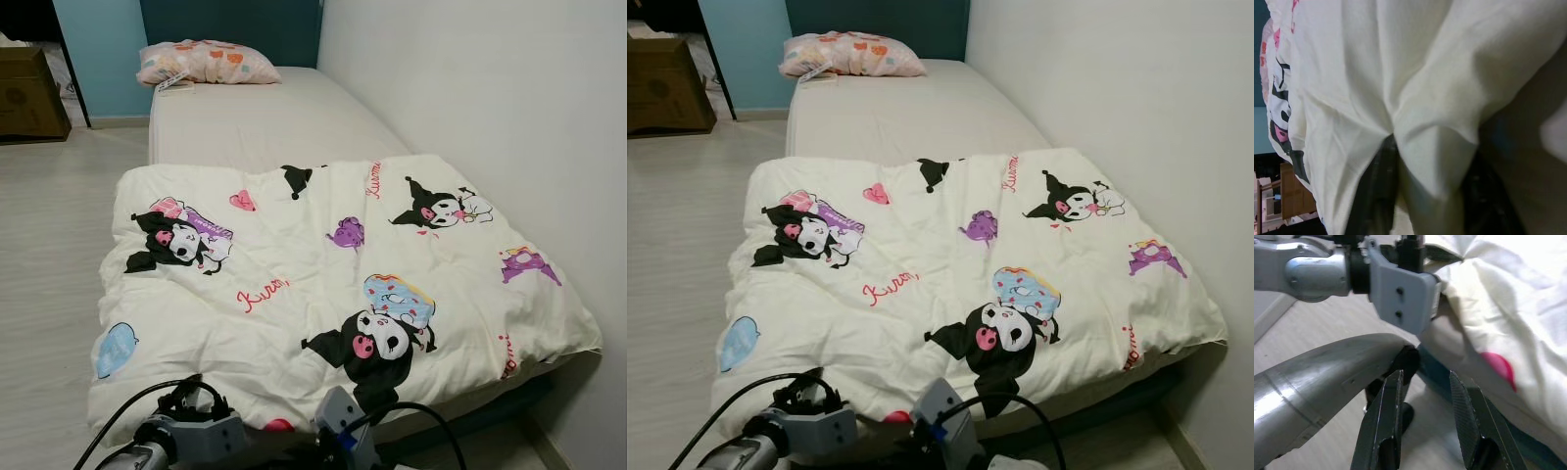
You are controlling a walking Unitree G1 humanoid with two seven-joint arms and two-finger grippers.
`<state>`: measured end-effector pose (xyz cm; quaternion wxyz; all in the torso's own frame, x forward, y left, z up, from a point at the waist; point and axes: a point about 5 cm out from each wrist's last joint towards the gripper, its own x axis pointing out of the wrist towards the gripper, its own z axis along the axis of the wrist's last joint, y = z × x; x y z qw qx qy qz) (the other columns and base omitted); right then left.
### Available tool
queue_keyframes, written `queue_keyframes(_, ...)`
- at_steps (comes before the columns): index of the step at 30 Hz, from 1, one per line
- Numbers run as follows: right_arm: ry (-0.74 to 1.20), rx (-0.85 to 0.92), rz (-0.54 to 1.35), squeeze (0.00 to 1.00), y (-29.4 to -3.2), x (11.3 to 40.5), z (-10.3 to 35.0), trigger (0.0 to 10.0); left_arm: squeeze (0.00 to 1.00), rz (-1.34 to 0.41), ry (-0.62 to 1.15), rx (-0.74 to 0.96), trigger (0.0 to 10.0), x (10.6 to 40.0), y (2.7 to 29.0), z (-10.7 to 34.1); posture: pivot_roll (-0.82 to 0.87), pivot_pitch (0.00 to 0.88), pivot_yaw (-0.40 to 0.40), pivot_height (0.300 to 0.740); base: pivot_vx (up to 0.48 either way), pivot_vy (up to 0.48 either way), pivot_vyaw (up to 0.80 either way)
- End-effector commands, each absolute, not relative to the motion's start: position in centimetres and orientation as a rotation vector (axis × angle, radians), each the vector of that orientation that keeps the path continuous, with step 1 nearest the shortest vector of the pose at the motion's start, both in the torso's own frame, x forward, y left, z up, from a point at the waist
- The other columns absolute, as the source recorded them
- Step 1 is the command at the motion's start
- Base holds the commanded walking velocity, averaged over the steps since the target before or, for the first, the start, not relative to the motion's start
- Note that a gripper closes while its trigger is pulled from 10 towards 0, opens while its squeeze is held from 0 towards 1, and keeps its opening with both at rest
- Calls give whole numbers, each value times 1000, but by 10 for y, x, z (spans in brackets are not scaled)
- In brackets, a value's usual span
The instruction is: Clean up the room
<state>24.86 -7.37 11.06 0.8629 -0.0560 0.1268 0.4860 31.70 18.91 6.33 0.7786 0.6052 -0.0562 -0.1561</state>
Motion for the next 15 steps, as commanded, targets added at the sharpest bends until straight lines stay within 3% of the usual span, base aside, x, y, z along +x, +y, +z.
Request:
queue_keyframes(1, 283, -115, 985, 0, -77, 249, 107, 10000, 0, -380, -98, 1307, 0, 307, 189, 50, 25, 353, -107, 554, 0, 0, 0)
queue_keyframes(8, 260, -113, 929, 0, -80, 256, 110, 10000, 0, -375, -112, 1312, 0, 308, 191, 53, 32, 352, -105, 554, 0, 0, 0)
queue_keyframes(15, 249, -109, 898, 0, -82, 258, 111, 10000, 0, -479, -25, 1283, 0, 307, 195, 52, 38, 356, -94, 554, 0, 0, 0)
